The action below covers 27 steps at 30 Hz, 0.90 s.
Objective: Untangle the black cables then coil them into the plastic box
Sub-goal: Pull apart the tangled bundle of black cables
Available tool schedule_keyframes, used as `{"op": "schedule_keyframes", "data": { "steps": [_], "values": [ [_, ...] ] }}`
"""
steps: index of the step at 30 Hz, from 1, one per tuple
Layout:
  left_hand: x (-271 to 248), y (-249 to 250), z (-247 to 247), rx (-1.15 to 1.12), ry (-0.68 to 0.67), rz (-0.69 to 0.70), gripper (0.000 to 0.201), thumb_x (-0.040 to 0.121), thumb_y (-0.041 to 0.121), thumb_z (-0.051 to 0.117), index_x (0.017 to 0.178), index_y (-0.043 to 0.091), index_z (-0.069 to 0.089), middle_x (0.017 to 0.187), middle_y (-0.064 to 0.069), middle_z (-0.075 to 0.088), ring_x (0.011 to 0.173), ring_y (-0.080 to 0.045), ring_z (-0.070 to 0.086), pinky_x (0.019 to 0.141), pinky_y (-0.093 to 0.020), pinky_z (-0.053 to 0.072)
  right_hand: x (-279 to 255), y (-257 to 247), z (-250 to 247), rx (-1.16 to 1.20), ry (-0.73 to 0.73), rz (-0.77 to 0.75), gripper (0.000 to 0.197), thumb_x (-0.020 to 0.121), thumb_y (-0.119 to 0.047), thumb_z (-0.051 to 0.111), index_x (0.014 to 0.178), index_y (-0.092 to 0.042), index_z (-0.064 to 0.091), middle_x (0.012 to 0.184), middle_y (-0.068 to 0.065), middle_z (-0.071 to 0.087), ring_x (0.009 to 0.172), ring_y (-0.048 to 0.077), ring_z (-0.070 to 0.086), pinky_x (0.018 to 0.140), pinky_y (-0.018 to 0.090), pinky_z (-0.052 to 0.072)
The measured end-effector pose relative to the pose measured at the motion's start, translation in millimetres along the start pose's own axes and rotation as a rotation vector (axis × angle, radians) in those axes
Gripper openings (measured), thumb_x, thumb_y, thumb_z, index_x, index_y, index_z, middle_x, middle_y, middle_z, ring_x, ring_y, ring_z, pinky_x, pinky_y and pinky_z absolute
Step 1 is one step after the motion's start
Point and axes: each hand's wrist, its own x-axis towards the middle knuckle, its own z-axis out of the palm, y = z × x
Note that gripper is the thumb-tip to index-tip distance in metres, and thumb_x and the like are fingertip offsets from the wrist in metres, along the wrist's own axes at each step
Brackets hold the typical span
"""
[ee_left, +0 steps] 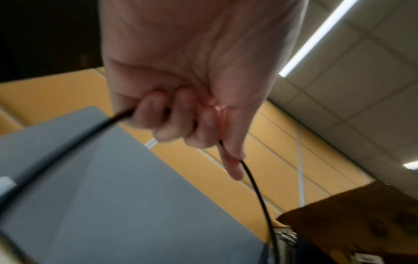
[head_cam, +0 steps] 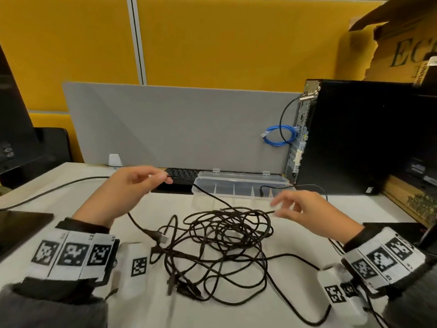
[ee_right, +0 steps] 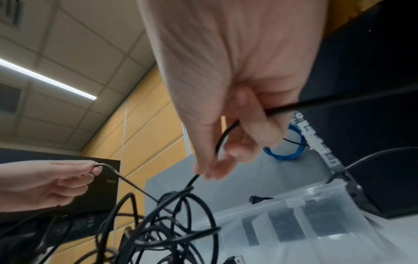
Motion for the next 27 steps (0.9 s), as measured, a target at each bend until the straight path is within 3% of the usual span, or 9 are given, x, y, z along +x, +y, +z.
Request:
{"op": "schedule_keyframes", "data": {
  "steps": [3,8,12,14,16,18,20,23,27],
  "values": [
    [5.1,15.3,0.3,0.226,0.101,0.152,0.018,0.085,0.051,0.055,0.078,0.042,0.069,0.081,0.019,0.065,0.085,-0.013,0.058,0.078,-0.035,0.046,-3.4,2.7,-3.1,-0.002,-0.085,-0.003,0.011,0.092,-0.032,0.053,0.086,-0.037,0.061,0.060,-0.011,0.049,0.052,0.003,0.041,0.049,0.010,0.035],
    [6.7,15.4,33.8,0.888,0.195,0.195,0.032,0.090,0.056,0.037,0.103,0.042,0.063,0.084,0.012,0.043,0.094,-0.012,0.041,0.081,-0.038,0.022,-4.6,-7.8,-3.3,0.027,-0.052,-0.016,0.016,0.093,-0.033,0.051,0.081,-0.039,0.059,0.067,-0.013,0.057,0.060,0.003,0.051,0.054,0.012,0.037],
    [-6.6,16.4,81.7,0.877,-0.149,0.356,0.070,0.075,0.079,0.021,0.134,0.043,0.035,0.140,0.016,0.035,0.134,-0.007,0.026,0.107,-0.056,-0.002,-7.2,-35.1,0.6,0.061,-0.023,-0.100,0.020,0.094,-0.032,0.049,0.075,-0.036,0.053,0.055,-0.008,0.047,0.048,0.002,0.040,0.050,0.013,0.034],
    [-14.7,23.1,109.8,0.632,-0.421,0.383,0.057,0.080,0.069,0.044,0.131,0.044,0.035,0.140,0.020,0.041,0.133,-0.002,0.030,0.111,-0.055,-0.008,-10.0,-49.1,-0.1,0.061,-0.035,-0.165,0.020,0.093,-0.031,0.051,0.074,-0.037,0.053,0.063,-0.008,0.055,0.053,0.001,0.046,0.054,0.012,0.038],
    [-17.5,24.7,128.1,0.510,-0.505,0.352,0.032,0.086,0.050,0.053,0.115,0.037,0.051,0.121,0.018,0.058,0.120,-0.002,0.045,0.111,-0.054,0.000,-14.1,-58.9,-7.1,0.096,-0.063,-0.200,0.018,0.093,-0.031,0.051,0.076,-0.035,0.058,0.075,-0.006,0.064,0.066,0.003,0.057,0.062,0.015,0.044],
    [-12.0,16.3,130.3,0.497,-0.426,0.333,0.017,0.091,0.040,0.050,0.102,0.031,0.058,0.108,0.014,0.062,0.110,-0.004,0.049,0.111,-0.051,0.007,-16.6,-58.0,-23.7,0.280,0.092,-0.165,0.018,0.094,-0.029,0.049,0.081,-0.028,0.062,0.072,-0.011,0.063,0.065,0.001,0.058,0.057,0.016,0.044],
    [-5.4,4.8,120.9,0.452,-0.362,0.305,0.015,0.092,0.039,0.047,0.099,0.032,0.058,0.104,0.016,0.062,0.105,-0.003,0.050,0.110,-0.048,0.012,-19.5,-43.1,-49.4,0.613,0.417,-0.043,0.019,0.095,-0.024,0.046,0.083,-0.021,0.060,0.053,-0.015,0.051,0.043,0.002,0.044,0.043,0.014,0.035],
    [1.9,-10.1,104.4,0.489,-0.343,0.265,0.015,0.092,0.043,0.048,0.103,0.037,0.057,0.103,0.020,0.060,0.105,-0.002,0.052,0.104,-0.045,0.024,-28.8,-15.8,-82.7,0.975,0.858,0.073,0.018,0.096,-0.019,0.041,0.084,-0.020,0.054,0.048,-0.011,0.038,0.038,0.004,0.030,0.038,0.020,0.026],
    [7.6,-9.3,95.4,0.578,-0.449,0.229,0.018,0.089,0.043,0.055,0.105,0.037,0.058,0.095,0.018,0.059,0.096,-0.006,0.051,0.097,-0.039,0.032,-23.6,-2.2,-73.3,0.751,0.857,0.142,0.017,0.097,-0.020,0.039,0.089,-0.025,0.054,0.062,-0.004,0.041,0.047,0.007,0.035,0.041,0.020,0.028]
  ]
}}
